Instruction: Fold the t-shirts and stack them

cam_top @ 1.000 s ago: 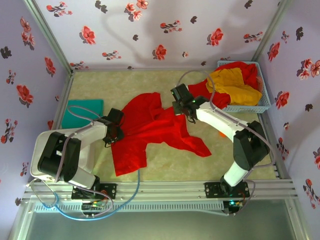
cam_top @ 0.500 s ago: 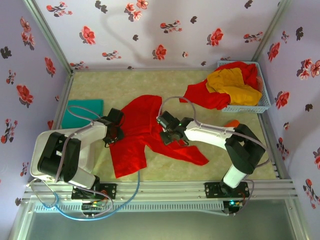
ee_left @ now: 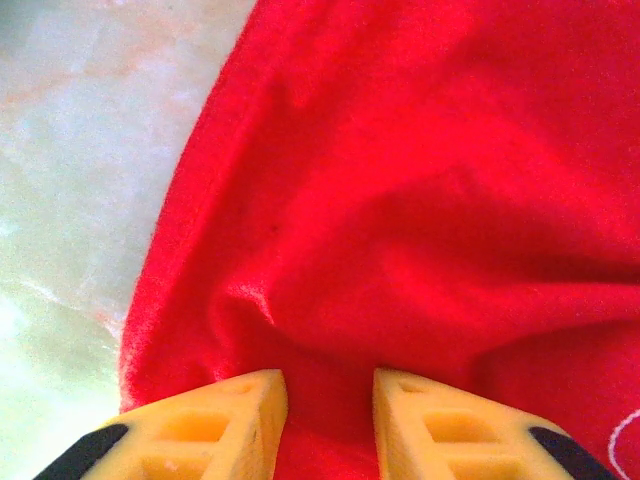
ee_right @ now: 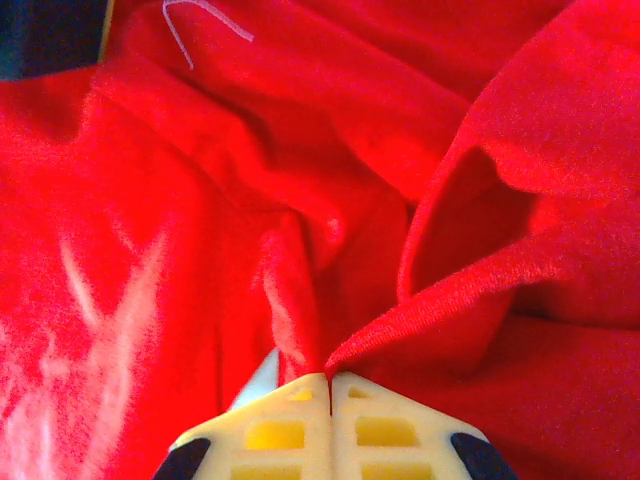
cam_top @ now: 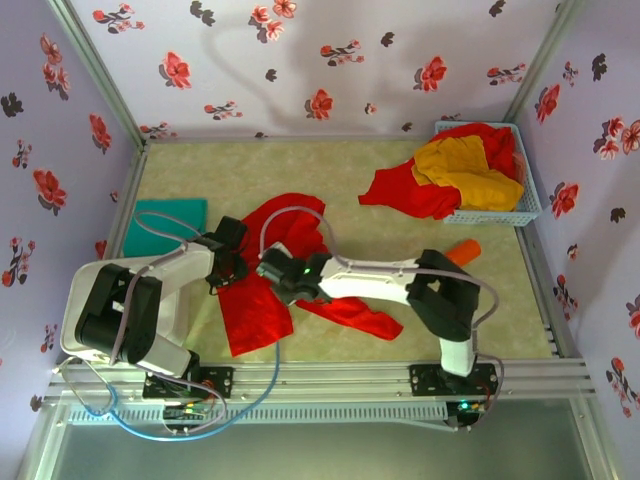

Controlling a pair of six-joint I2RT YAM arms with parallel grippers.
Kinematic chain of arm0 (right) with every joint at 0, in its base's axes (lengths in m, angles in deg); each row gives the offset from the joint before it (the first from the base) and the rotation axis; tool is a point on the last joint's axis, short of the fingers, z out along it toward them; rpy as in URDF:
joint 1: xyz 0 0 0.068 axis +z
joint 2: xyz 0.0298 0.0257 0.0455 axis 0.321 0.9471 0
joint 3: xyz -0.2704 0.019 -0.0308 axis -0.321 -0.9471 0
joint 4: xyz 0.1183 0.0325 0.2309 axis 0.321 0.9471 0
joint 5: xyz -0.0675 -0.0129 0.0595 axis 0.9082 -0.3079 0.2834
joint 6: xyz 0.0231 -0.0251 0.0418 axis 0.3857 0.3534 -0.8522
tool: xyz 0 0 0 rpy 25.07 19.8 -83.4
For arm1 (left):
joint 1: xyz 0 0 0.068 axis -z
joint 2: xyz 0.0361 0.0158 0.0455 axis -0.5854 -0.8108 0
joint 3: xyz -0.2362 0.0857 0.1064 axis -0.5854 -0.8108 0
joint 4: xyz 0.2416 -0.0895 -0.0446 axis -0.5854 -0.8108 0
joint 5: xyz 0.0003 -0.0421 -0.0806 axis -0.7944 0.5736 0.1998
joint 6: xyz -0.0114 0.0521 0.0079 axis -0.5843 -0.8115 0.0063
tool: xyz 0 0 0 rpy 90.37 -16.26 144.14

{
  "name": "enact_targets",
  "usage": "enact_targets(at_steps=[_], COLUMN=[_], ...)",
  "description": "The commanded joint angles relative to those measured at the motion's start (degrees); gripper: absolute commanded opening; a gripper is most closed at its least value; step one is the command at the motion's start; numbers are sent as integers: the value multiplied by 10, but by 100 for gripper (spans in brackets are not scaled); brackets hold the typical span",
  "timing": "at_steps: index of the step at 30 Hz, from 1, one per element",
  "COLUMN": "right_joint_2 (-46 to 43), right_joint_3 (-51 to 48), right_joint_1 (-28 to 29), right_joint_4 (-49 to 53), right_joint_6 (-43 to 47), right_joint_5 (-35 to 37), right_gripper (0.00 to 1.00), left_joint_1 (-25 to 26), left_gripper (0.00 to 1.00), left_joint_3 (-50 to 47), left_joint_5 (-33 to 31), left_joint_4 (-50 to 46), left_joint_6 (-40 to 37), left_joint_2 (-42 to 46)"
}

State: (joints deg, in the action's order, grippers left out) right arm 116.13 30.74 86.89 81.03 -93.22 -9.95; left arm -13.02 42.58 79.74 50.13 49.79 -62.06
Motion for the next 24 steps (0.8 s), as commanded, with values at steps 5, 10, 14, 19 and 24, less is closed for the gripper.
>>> enact_targets(at_steps=[5, 10, 14, 19, 24], right_joint_2=[3, -64, -117, -174, -150], right_joint_3=[5, -32, -49, -69, -58], right_joint_1=[7, -9, -47, -129, -226], right_joint_4=[31, -1, 0, -6, 0], right_joint_6=[-30, 4, 4, 12, 32], right_joint_5=[54, -11, -51, -116, -195], right_gripper=[21, 49, 58, 73, 81], left_joint_1=[-3, -3, -3, -3, -3], left_gripper=[30, 31, 31, 31, 31], left_joint_3=[-23, -23, -21, -17, -11], left_joint_5=[15, 16, 16, 18, 20], left_joint_4=[-25, -23, -23, -24, -24], left_joint_6=[-2, -4, -7, -9, -11], left_joint_2=[-23, -29, -30, -32, -37])
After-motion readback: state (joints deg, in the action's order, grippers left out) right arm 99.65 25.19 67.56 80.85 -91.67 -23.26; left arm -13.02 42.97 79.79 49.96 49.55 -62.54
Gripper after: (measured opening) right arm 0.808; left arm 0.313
